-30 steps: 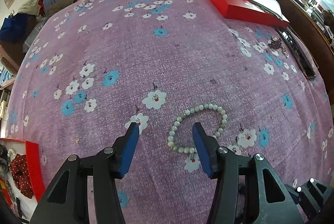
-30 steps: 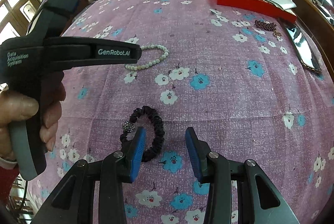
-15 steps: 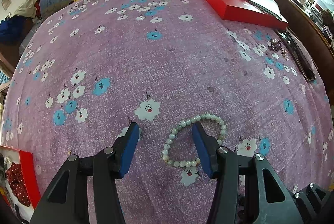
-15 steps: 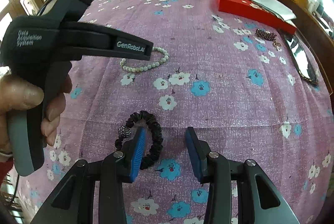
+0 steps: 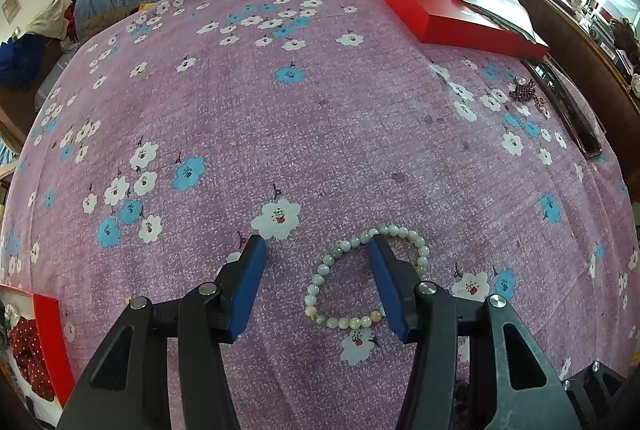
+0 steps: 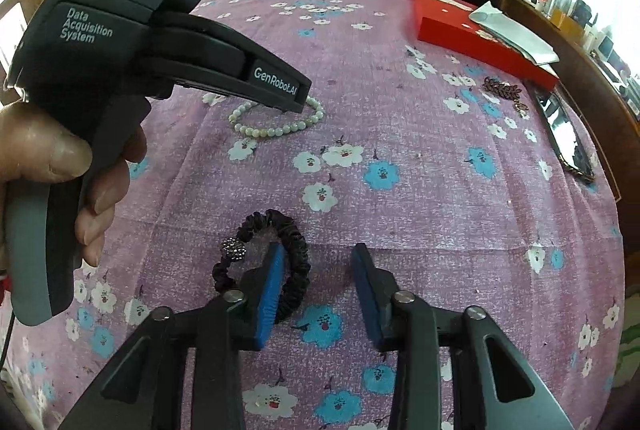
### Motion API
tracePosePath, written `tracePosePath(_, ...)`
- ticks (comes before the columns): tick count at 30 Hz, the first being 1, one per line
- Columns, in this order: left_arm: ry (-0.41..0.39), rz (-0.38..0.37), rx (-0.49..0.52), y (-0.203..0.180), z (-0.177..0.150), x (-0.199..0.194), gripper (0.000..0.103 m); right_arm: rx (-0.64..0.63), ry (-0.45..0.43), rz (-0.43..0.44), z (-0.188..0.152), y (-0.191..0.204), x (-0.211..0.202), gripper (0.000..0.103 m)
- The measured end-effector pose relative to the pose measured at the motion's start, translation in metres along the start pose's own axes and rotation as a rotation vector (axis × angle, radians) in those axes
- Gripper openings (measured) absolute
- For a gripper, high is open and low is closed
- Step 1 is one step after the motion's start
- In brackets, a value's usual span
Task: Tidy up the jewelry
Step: 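Grasp the black beaded bracelet with the right tool while the left tool grasps the jade-bead bracelet, then carry the black beaded and jade-bead bracelets over the tray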
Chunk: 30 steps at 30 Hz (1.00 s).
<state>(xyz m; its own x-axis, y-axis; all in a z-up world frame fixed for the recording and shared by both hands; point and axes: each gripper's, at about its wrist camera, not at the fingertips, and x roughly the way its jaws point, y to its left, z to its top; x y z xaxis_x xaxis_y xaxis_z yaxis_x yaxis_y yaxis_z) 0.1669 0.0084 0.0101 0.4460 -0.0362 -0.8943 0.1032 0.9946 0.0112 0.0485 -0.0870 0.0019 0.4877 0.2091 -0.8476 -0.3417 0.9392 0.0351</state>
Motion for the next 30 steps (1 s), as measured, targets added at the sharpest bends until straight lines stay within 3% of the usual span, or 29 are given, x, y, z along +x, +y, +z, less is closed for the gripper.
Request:
tracePosePath(2,0.005,-0.005,0.004,-0.001,0.001,0.0,0.05,0.002,-0.002,-0.003,-0.001,-0.001,-0.002,0.014)
tracePosePath(4,0.018,-0.06,0.015,-0.004,0.001,-0.002,0.026,0.003,0.001,-0.003,-0.001,-0.002,-0.003,0.008)
tracePosePath(6,0.023,-0.009,0.061,-0.012,0.001,-0.004,0.005,0.014,0.012,0.014,-0.001,-0.006,-0.003,0.007)
tracePosePath(10,0.048,-0.089,0.072,-0.017,-0.003,-0.011,0.005,0.094,0.035,0.056,-0.001,-0.017,-0.007,0.006)
tracePosePath(14,0.036,-0.116,0.049,-0.014,-0.009,-0.024,0.005,0.157,0.029,0.07,-0.003,-0.029,-0.017,0.006)
tracePosePath(30,-0.087,-0.168,-0.031,0.013,-0.044,-0.12,0.005,0.208,-0.02,0.084,-0.013,-0.021,-0.063,0.006)
